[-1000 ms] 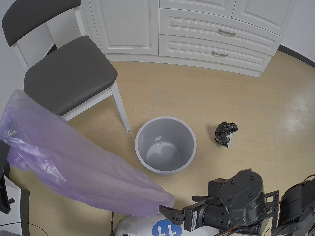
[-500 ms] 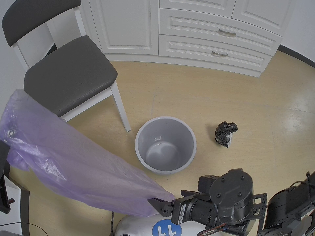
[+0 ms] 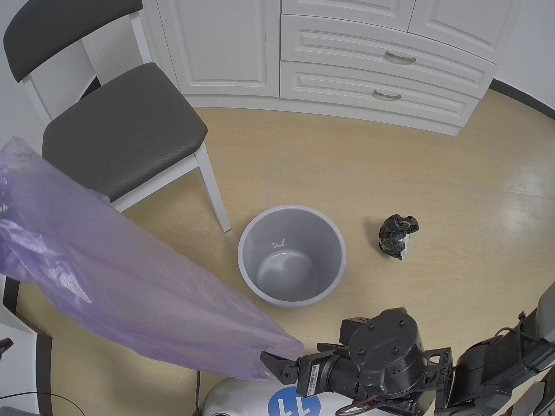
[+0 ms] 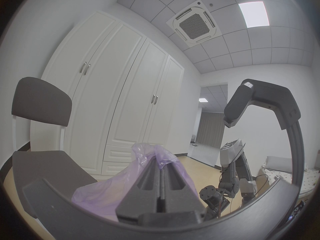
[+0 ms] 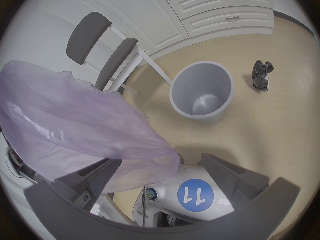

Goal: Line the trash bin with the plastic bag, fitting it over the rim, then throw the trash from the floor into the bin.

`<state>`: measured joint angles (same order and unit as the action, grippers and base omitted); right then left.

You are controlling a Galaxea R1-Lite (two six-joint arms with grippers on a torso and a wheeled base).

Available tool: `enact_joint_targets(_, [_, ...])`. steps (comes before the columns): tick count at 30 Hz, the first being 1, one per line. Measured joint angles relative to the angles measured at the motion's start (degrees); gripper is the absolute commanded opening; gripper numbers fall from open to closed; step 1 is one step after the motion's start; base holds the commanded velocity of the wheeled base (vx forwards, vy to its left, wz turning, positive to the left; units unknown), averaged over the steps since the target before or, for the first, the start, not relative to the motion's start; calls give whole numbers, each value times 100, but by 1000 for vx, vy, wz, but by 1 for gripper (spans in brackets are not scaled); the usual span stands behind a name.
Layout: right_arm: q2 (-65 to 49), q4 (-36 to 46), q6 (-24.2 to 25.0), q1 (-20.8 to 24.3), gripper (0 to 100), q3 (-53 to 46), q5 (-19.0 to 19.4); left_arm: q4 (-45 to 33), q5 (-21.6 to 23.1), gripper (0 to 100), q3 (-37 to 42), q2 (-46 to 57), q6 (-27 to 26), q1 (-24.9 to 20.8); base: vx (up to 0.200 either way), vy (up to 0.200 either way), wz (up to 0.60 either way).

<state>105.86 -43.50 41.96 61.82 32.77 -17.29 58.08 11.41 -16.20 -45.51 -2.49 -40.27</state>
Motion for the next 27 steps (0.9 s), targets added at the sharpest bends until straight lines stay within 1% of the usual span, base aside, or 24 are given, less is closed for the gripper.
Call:
enact_joint_targets(6, [69,-196,106,-52,100,41,2,2,-6,0,-68,22,55,2,0,0,0])
enact_joint_targets(15, [367,-1526,325,-99,100,2,27,-2,-6,0,-149,30,165,0,0,0,0])
enact_joint_targets(24, [707,-1814,544,-135,100,-77,57,0,-15,0,-276,39,357,0,0,0,0])
enact_joint_targets(27, [769,-2104,561,-135,100,-91,56,0,-17,0,-293,39,372,-2,0,0,0])
